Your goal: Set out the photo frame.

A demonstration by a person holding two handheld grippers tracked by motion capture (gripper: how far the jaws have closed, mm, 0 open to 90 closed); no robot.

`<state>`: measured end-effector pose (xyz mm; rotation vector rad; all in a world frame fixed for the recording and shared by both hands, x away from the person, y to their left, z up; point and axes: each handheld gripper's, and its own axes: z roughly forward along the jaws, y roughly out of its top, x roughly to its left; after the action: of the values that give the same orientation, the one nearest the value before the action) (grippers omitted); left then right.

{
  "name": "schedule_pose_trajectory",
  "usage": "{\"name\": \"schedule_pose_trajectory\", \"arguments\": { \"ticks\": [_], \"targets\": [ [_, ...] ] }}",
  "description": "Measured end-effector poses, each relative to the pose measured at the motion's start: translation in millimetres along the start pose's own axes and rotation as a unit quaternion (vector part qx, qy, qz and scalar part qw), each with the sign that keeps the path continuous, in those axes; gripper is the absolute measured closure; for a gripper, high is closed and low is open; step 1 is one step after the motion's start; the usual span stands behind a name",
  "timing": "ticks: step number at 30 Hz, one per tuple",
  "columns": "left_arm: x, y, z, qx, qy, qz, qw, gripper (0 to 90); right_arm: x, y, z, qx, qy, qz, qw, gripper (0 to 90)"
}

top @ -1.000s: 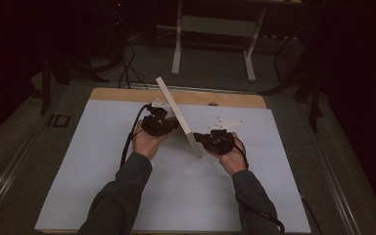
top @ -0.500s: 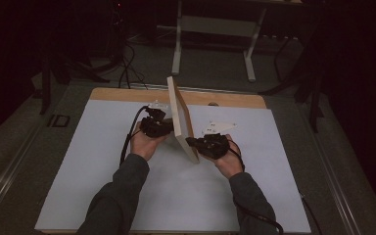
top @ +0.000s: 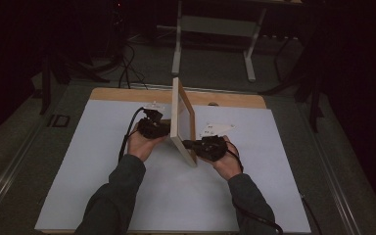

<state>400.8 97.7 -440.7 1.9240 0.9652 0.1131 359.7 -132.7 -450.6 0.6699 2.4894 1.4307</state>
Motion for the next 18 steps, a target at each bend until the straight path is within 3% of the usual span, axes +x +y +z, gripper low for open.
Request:
{"name": "schedule_pose_trajectory", "arguments": {
  "ticks": [6,12,18],
  "targets": [
    [-0.8,-1.2,-0.6,-0.003,-0.005,0.003,1.0,90.0,6.3,3.7,2.1,-0.002,0.009,-0.008,0.9999,89.9],
    [1.5,-2.6,-1.6,-0.012,-0.03,-0.005,0.9995,90.0,12.7,7.2,4.6,-0.003,0.014,-0.019,0.9997,89.9],
    [2.9,-3.3,-2.3,-0.012,-0.034,-0.008,0.9993,90.0,15.6,8.0,4.7,-0.007,0.016,-0.022,0.9996,89.9]
  ]
}}
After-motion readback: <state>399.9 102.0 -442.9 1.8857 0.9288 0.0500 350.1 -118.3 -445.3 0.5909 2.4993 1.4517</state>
